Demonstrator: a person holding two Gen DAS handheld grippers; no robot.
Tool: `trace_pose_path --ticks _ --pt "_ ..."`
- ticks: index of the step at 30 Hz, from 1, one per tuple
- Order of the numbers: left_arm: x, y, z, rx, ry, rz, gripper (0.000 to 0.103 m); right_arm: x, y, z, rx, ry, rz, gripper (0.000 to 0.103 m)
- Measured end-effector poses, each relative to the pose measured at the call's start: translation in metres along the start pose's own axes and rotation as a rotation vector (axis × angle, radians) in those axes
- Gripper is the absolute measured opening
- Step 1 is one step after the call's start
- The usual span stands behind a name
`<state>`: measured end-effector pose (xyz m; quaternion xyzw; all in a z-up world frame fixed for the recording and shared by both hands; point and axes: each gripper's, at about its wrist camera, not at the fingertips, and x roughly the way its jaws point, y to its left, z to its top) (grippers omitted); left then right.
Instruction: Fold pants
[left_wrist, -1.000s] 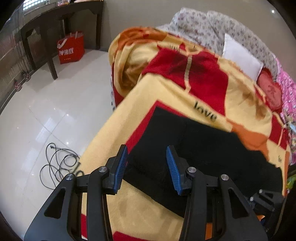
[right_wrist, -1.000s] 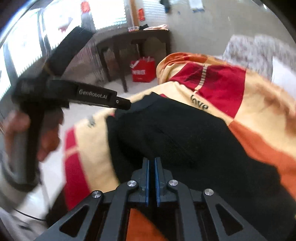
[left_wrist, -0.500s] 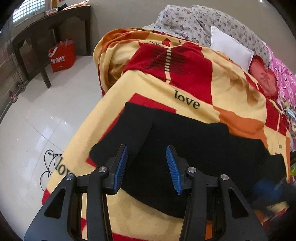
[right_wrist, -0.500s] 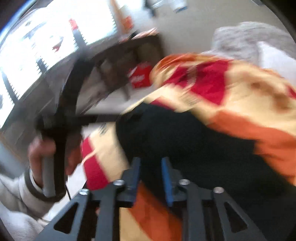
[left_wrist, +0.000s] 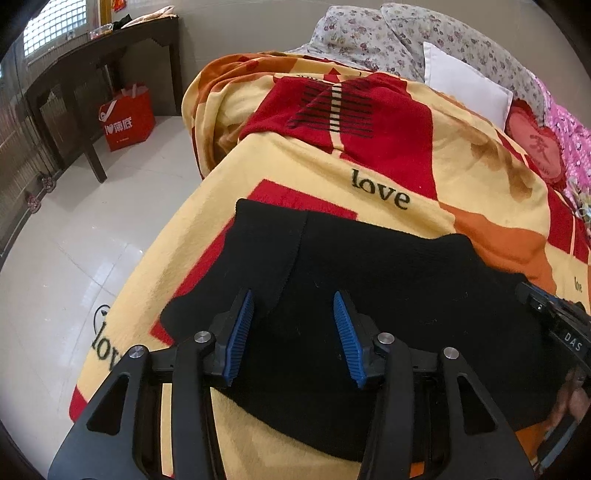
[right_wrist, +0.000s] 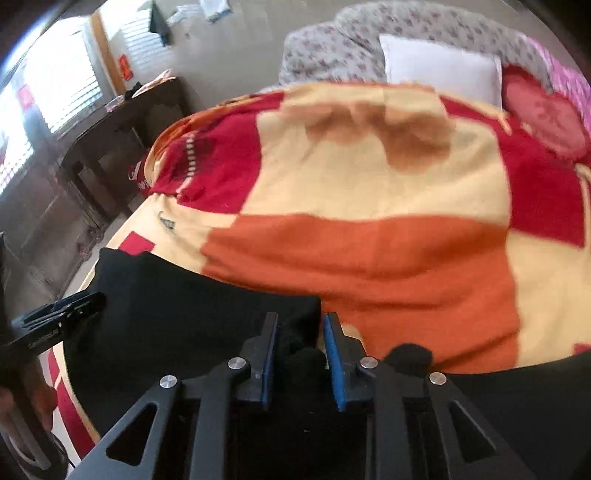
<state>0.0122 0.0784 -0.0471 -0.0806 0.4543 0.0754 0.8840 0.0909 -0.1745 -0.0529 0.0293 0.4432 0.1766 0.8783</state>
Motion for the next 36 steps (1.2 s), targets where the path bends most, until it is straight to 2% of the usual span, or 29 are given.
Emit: trace_pose_path --ticks 4,11,16,19,21,25,28,31,33,36 --pt "-0.003 -0.003 0.0 0.007 -0.001 0.009 0.046 -0.011 0.001 0.003 0.009 -0.016 0.02 0.023" --pt "-0.027 -0.008 -0.002 0.002 -0.02 -0.017 0.046 -0.072 0.005 -0.016 -0.043 -0.081 0.042 0.024" --pt "-0.046 -0.027 -0.005 0.026 -0.046 -0.063 0.046 -0.083 -0.001 -0.047 -0.042 -0.035 0.056 0.033" --pt "-0.048 -0.046 -0.01 0.049 -0.037 -0.106 0.046 -0.071 -0.007 -0.065 -0.021 0.001 0.019 0.034" --pt "-0.044 -0.062 -0.015 0.076 -0.019 -0.138 0.046 -0.064 -0.013 -0.072 0.004 0.008 0.03 0.035" --pt "-0.03 -0.097 -0.025 0.156 0.026 -0.158 0.046 -0.088 -0.034 -0.08 0.106 -0.032 0.101 0.035" --pt "-0.03 -0.116 -0.029 0.209 0.01 -0.139 0.052 -0.12 -0.064 -0.096 0.181 -0.082 0.035 0.038" --pt "-0.033 -0.123 -0.027 0.206 0.023 -0.199 0.052 -0.151 -0.106 -0.122 0.3 -0.116 -0.042 0.041" --pt "-0.032 -0.129 -0.026 0.213 0.024 -0.206 0.052 -0.164 -0.136 -0.138 0.402 -0.139 -0.091 0.043" --pt "-0.025 -0.134 -0.024 0.216 0.038 -0.197 0.052 -0.166 -0.169 -0.147 0.52 -0.14 -0.108 0.045"
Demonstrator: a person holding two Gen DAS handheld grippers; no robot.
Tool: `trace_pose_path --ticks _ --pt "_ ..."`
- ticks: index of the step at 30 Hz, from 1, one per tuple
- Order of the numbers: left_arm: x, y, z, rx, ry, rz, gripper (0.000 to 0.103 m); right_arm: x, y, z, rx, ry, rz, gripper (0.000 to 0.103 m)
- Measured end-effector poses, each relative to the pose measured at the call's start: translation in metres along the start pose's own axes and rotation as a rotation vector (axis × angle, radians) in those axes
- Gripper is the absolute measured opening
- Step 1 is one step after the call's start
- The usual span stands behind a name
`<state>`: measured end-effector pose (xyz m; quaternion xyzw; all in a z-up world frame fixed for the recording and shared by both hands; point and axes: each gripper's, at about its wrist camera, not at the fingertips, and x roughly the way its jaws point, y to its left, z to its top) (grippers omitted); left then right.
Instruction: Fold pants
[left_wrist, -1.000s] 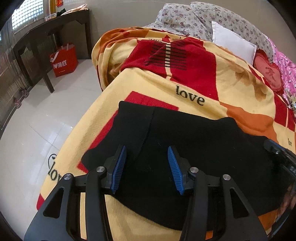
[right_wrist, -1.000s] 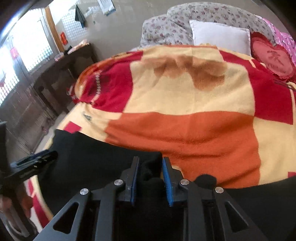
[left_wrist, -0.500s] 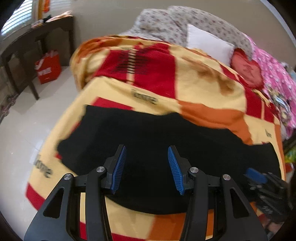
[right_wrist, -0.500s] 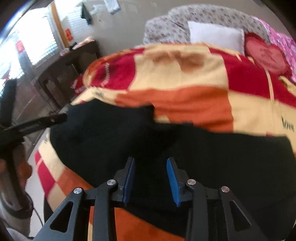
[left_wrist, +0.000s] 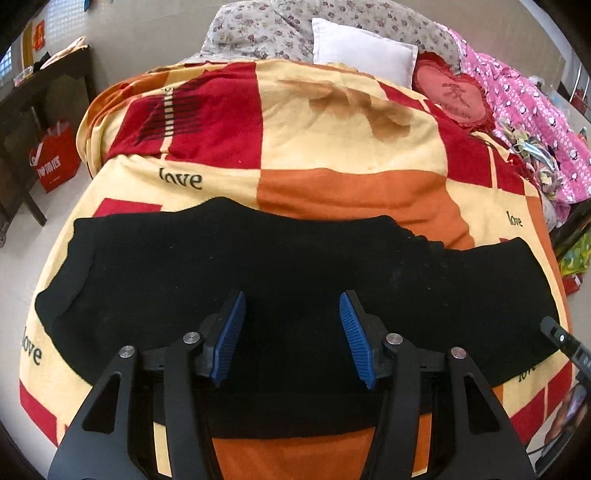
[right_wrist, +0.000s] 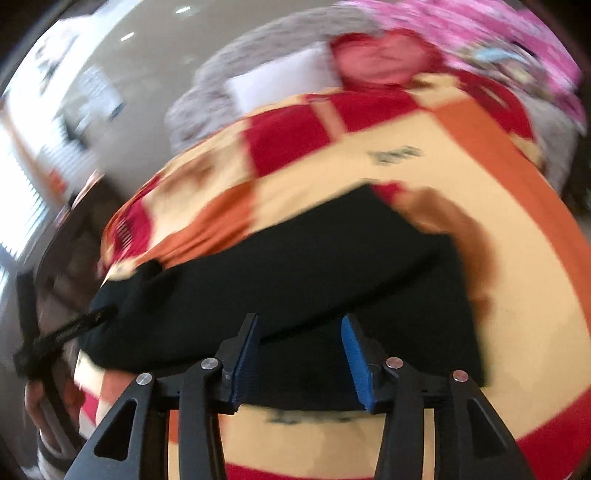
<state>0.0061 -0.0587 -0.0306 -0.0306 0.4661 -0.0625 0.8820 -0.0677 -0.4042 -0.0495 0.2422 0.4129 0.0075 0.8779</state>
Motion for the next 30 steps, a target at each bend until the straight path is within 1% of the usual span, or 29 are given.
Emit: trace_pose_path --ticks 3,6,7,8,9,12,15,18,19,21,23,24,25,26,27,28,29,30 --pt "0.003 0.0 -0.001 -0.001 0.005 0.005 0.052 0.004 -0.012 0.007 0.072 -0.038 0.059 0.046" --pt "0.003 -0.002 -0.003 0.009 0.009 0.012 0.052 0.016 -0.012 0.019 0.073 -0.075 0.08 0.046" --pt "0.003 -0.002 -0.003 0.007 0.009 0.01 0.052 0.02 -0.012 0.023 0.08 -0.09 0.091 0.043" --pt "0.003 -0.002 -0.003 0.005 0.01 0.008 0.052 0.022 -0.012 0.024 0.091 -0.099 0.104 0.018" --pt "0.003 -0.001 -0.003 0.004 0.014 0.007 0.052 0.022 -0.014 0.025 0.102 -0.11 0.124 0.004" --pt "0.0 -0.001 -0.002 0.008 0.02 0.002 0.052 0.003 -0.005 0.021 0.056 -0.152 0.139 0.004" --pt "-0.005 0.0 -0.002 0.004 0.017 -0.007 0.052 -0.03 0.001 0.013 -0.016 -0.183 0.104 0.004" --pt "-0.007 0.0 -0.003 0.001 0.012 -0.01 0.052 -0.051 -0.004 0.0 -0.026 -0.179 0.091 0.004" --pt "-0.006 0.0 -0.004 0.0 0.013 -0.012 0.052 -0.051 -0.006 -0.005 -0.03 -0.166 0.071 0.004" --pt "-0.003 -0.003 -0.005 0.009 0.023 -0.002 0.052 -0.036 -0.012 -0.011 -0.028 -0.114 0.023 0.004" --pt "-0.002 -0.006 -0.007 0.023 0.024 0.008 0.052 -0.024 -0.022 -0.016 0.016 -0.048 -0.011 0.005" --pt "-0.002 -0.008 -0.009 0.032 0.021 0.011 0.052 -0.026 -0.024 -0.017 0.027 -0.036 -0.015 0.006" --pt "-0.004 -0.009 -0.009 0.039 0.019 0.009 0.052 -0.031 -0.026 -0.018 0.023 -0.051 -0.028 0.011" --pt "-0.005 -0.01 -0.009 0.041 0.017 0.005 0.052 -0.041 -0.026 -0.018 0.011 -0.076 -0.07 0.016" --pt "-0.006 -0.011 -0.009 0.041 0.015 -0.001 0.052 -0.049 -0.027 -0.015 -0.005 -0.101 -0.122 0.019" --pt "-0.007 -0.013 -0.008 0.04 0.011 -0.004 0.052 -0.059 -0.027 -0.012 -0.013 -0.124 -0.157 0.02" --pt "-0.007 -0.014 -0.008 0.042 0.008 -0.006 0.052 -0.068 -0.027 -0.01 -0.017 -0.145 -0.167 0.02" --pt "-0.008 -0.017 -0.007 0.046 0.004 -0.009 0.052 -0.076 -0.025 -0.007 -0.021 -0.167 -0.154 0.02"
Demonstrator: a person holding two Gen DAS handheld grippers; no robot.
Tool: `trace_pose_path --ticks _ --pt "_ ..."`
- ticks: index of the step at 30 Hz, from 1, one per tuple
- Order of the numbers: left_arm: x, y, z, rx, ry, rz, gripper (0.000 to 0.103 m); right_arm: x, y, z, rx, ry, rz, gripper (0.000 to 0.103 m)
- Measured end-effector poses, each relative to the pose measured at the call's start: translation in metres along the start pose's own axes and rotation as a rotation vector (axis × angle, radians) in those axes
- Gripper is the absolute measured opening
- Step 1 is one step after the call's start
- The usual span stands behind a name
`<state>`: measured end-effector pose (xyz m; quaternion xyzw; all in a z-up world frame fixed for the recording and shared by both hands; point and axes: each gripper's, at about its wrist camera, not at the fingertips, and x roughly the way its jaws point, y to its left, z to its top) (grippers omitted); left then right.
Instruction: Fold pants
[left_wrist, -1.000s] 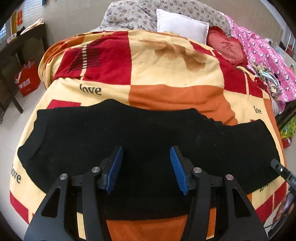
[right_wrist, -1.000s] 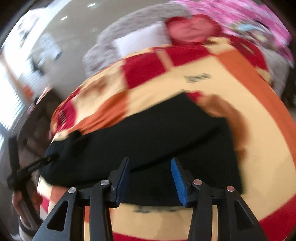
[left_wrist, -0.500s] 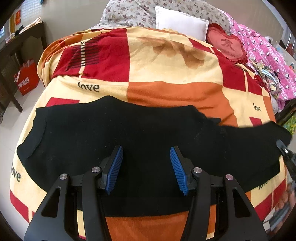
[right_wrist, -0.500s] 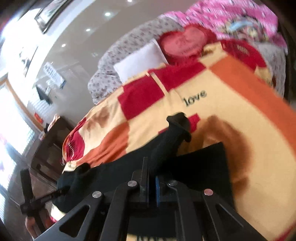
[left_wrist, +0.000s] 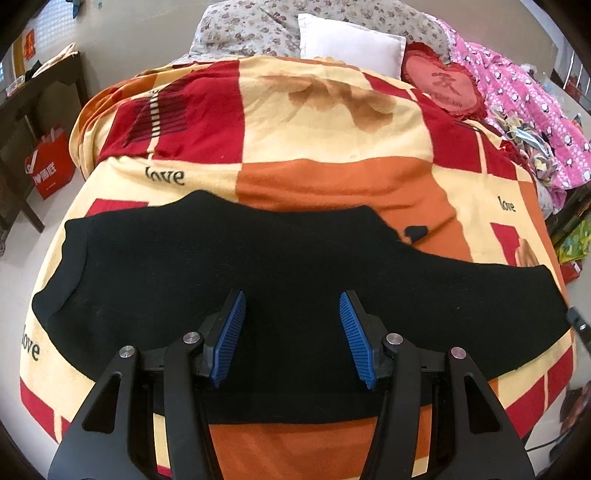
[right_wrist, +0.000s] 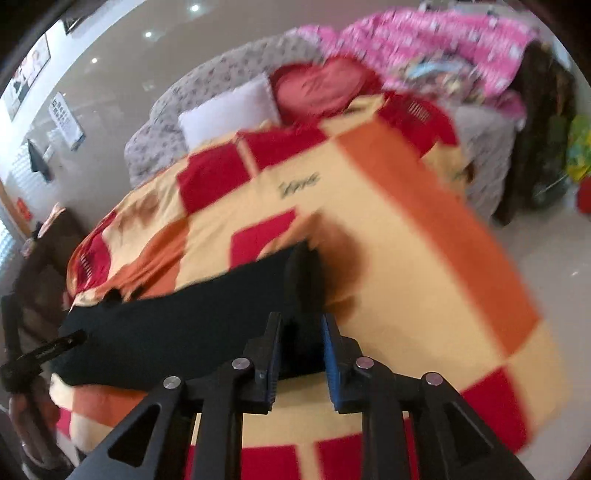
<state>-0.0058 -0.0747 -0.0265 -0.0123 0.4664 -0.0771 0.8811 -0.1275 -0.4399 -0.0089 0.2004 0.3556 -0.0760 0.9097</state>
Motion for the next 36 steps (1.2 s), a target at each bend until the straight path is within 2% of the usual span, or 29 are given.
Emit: trace_pose_path --ticks 4,10,13,17,20,22,24,27,31,36 --pt "0.0 -0.017 0.003 0.032 -0.01 -0.009 0.052 -0.004 0.019 0.011 -0.05 -0.018 0.072 0.021" --pt "0.006 -0.041 0.005 0.077 -0.004 -0.021 0.052 0.042 0.064 0.009 -0.137 0.075 0.157 0.021" --pt "0.013 -0.048 0.006 0.093 0.004 -0.019 0.052 0.065 0.074 0.006 -0.161 0.123 0.146 0.021" --pt "0.024 -0.053 0.009 0.104 0.023 -0.013 0.052 0.089 0.07 0.006 -0.163 0.158 0.078 0.021" --pt "0.029 -0.056 0.013 0.104 0.021 -0.008 0.052 0.098 0.066 0.011 -0.157 0.15 0.086 0.021" --pt "0.032 -0.058 0.015 0.104 0.02 -0.006 0.059 0.102 0.066 0.014 -0.156 0.148 0.088 0.021" --pt "0.033 -0.06 0.015 0.107 0.016 -0.006 0.06 0.104 0.066 0.018 -0.155 0.15 0.09 0.021" --pt "0.032 -0.063 0.014 0.123 0.012 0.008 0.06 0.099 0.067 0.019 -0.162 0.16 0.09 0.022" --pt "0.023 -0.062 0.012 0.112 0.012 -0.028 0.06 0.084 0.067 0.013 -0.168 0.158 0.079 0.025" --pt "0.013 -0.067 0.008 0.124 -0.003 -0.033 0.06 0.058 0.069 0.003 -0.203 0.13 0.061 0.03"
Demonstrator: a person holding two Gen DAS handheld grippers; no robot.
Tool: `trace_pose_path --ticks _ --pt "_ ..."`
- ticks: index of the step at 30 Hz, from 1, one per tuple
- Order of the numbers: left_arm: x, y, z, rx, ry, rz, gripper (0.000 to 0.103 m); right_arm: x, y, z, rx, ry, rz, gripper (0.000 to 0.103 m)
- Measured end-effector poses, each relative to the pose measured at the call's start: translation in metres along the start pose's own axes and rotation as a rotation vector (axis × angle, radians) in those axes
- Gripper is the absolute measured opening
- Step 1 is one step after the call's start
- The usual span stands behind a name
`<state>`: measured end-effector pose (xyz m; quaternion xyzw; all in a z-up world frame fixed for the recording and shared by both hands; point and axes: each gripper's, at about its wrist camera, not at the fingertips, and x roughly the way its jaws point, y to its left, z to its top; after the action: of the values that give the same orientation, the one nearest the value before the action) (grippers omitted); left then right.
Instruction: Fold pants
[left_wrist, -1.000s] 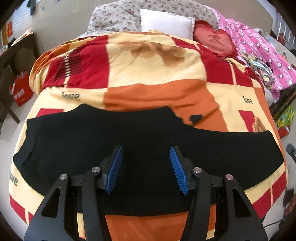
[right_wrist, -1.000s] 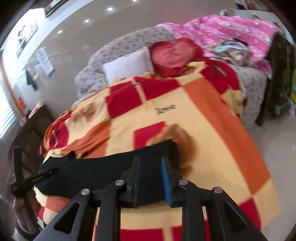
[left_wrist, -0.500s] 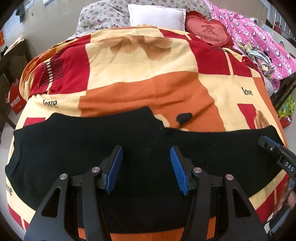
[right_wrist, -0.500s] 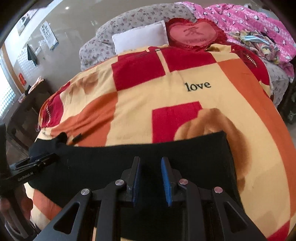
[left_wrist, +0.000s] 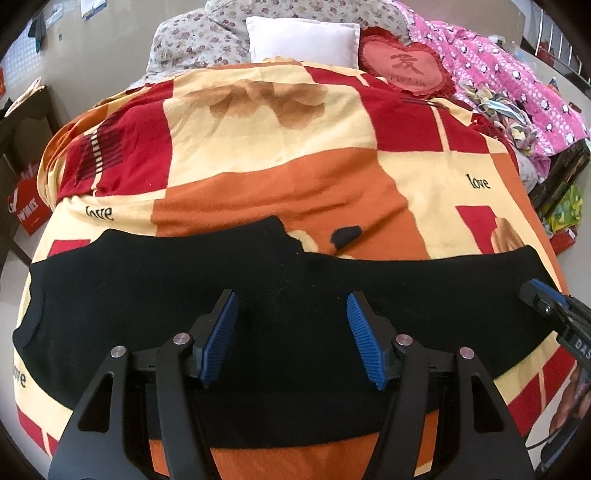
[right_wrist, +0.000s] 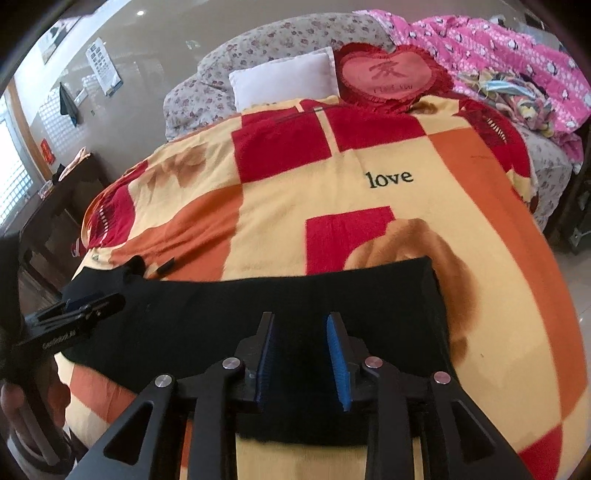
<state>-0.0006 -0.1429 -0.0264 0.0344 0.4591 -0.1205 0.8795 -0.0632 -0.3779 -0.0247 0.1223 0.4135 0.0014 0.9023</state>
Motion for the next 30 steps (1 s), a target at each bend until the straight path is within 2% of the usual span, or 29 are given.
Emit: trace_pose_path --ticks 6,11,16,21,26,30 --pt "-0.001 -0.008 -0.011 0.003 0.018 -0.03 0.06 -0.007 -0.002 -0.015 -0.014 0.017 -0.076 0.033" --pt "-0.002 -0.016 -0.02 0.021 0.03 -0.05 0.06 -0.004 -0.007 -0.027 -0.011 0.044 -0.082 0.033" --pt "0.0 -0.028 -0.023 0.07 0.051 -0.056 0.06 -0.011 -0.01 -0.029 -0.001 0.028 -0.076 0.034" --pt "0.001 -0.048 -0.02 0.119 0.07 -0.103 0.06 -0.016 -0.019 -0.03 0.028 0.014 -0.076 0.039" --pt "0.008 -0.069 -0.015 0.173 0.076 -0.108 0.06 -0.023 -0.029 -0.03 0.062 0.007 -0.053 0.04" --pt "0.017 -0.093 -0.005 0.206 0.103 -0.155 0.06 -0.038 -0.045 -0.034 0.104 -0.013 -0.059 0.041"
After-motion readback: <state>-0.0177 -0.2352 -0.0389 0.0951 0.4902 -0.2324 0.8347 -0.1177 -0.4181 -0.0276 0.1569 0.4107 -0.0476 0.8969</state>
